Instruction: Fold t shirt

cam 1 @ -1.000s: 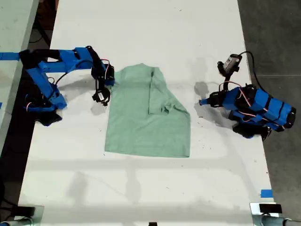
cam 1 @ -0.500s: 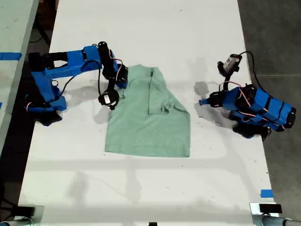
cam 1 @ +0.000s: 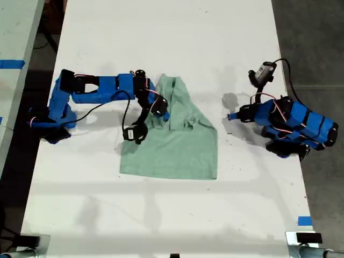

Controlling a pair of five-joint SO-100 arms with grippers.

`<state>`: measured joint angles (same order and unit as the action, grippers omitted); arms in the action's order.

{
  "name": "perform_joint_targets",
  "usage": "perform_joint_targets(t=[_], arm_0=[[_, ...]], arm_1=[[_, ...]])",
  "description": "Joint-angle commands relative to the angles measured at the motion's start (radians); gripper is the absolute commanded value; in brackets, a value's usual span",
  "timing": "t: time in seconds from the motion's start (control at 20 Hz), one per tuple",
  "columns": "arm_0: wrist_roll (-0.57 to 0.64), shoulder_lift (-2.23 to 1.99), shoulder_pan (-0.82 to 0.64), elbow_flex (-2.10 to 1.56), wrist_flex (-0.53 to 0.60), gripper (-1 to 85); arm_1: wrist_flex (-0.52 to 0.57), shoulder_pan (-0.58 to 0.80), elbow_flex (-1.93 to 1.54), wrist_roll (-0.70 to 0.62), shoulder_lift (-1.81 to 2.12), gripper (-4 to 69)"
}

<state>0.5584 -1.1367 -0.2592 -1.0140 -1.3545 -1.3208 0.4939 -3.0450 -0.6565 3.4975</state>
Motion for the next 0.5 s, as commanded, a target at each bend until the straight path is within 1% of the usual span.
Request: perform_joint_targets(t=[0.0,0.15,0.2,0.3,0.35,0.4,0.45], arm_0=[[0.052,-0.028,0.031,0.064,0.057,34.1],[0.067,-0.112,0.023,0.051,0.069,27.6],[0.064,-0.16,0.014,0.035,0.063,21.4],[0.061,-0.313,-0.028,-0.083,0.098,2.6],[0.067,-0.42,-0.055,-0.184,0.147,-0.2],[0.08,-0.575,-0.087,-0.348,0.253,-0.2],[0.091,-0.788,-0.133,-0.575,0.408,-0.2]], arm_1=[[-0.005,0.0,-0.044,0.009,0.011,2.5],[-0.005,0.0,-0.044,0.009,0.011,2.5],[-0.005,0.0,-0.044,0.009,0.011,2.5],[-0.005,-0.002,-0.044,0.009,0.011,2.5],[-0.005,-0.002,-0.044,0.009,0.011,2.5],[-0.005,-0.002,-0.044,0.009,0.011,2.5],[-0.005,-0.002,-0.044,0.008,0.011,2.5]])
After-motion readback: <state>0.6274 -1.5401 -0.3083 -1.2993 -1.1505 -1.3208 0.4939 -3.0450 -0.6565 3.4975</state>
